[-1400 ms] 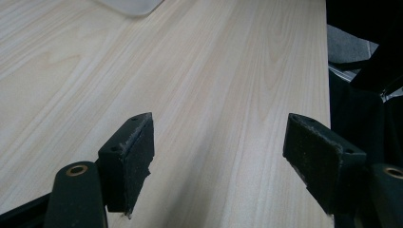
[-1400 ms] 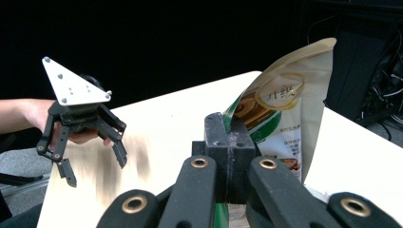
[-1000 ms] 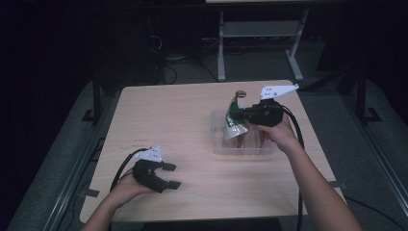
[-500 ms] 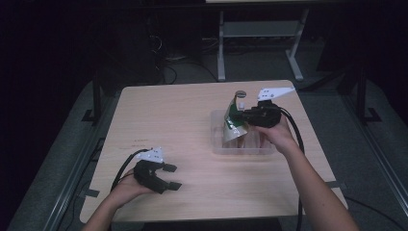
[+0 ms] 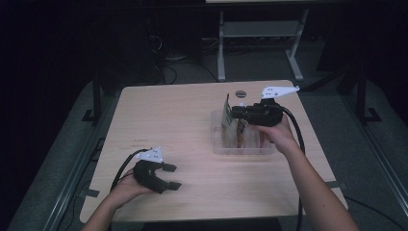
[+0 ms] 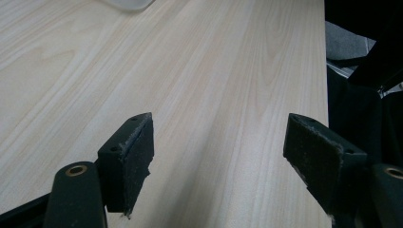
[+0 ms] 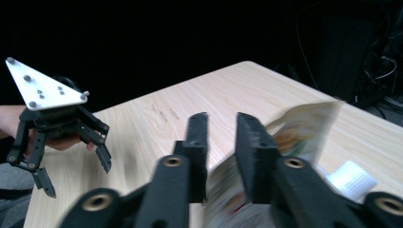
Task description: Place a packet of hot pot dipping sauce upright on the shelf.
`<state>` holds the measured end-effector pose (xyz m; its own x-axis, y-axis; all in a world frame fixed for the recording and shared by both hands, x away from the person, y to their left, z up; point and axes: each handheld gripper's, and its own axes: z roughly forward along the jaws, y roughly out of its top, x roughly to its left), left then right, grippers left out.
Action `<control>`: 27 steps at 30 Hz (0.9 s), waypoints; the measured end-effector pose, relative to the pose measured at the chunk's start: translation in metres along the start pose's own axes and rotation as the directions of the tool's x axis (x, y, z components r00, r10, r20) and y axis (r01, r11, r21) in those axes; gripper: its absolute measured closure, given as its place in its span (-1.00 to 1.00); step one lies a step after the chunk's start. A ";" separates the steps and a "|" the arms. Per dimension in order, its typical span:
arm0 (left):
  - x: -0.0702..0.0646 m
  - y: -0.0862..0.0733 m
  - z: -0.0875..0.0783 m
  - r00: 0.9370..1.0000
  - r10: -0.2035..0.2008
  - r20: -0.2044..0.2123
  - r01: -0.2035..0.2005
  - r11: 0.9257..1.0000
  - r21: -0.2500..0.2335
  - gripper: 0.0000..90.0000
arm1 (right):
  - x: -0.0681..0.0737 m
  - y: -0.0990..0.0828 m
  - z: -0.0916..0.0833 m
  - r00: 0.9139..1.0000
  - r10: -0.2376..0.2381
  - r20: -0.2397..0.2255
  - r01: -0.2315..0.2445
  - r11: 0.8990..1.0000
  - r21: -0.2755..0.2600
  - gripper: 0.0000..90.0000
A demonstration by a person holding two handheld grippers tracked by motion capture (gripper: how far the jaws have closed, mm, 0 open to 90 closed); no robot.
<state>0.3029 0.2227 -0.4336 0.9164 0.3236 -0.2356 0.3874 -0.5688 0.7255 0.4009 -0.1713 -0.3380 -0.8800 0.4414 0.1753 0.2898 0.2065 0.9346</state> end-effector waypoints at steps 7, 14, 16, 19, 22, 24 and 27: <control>0.000 0.000 0.000 1.000 -0.001 -0.004 0.001 1.000 -0.001 -0.44 | 0.011 0.002 -0.013 1.000 -0.006 0.029 0.005 0.999 0.034 0.21; 0.000 0.002 -0.001 1.000 -0.006 -0.009 0.006 1.000 -0.013 -0.44 | 0.024 -0.004 -0.024 0.998 -0.005 0.061 -0.001 0.995 0.097 0.02; -0.001 0.002 -0.001 1.000 -0.007 -0.013 0.007 1.000 -0.011 -0.44 | 0.028 -0.007 -0.027 0.998 -0.007 0.065 0.000 0.994 0.107 -0.02; -0.001 0.003 -0.001 1.000 -0.010 -0.022 0.010 1.000 -0.008 -0.44 | 0.033 -0.012 -0.032 0.997 0.004 0.082 -0.012 0.995 0.101 -0.10; 0.000 0.003 -0.002 1.000 -0.005 -0.031 0.005 1.000 0.000 -0.44 | 0.036 -0.016 -0.035 0.996 0.011 0.088 -0.019 0.996 0.090 -0.13; -0.001 0.003 -0.003 0.999 -0.006 -0.033 0.006 1.000 -0.002 -0.44 | 0.040 -0.021 -0.038 0.995 0.013 0.097 -0.021 0.996 0.089 -0.16; -0.001 0.002 -0.005 0.999 -0.008 -0.040 0.007 1.000 -0.004 -0.44 | 0.047 -0.034 -0.041 0.995 0.013 0.102 -0.022 0.996 0.081 -0.19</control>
<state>0.3021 0.2251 -0.4291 0.9087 0.3576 -0.2153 0.3937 -0.5632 0.7265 0.3340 -0.1933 -0.3485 -0.8329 0.5312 0.1552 0.3383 0.2668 0.9024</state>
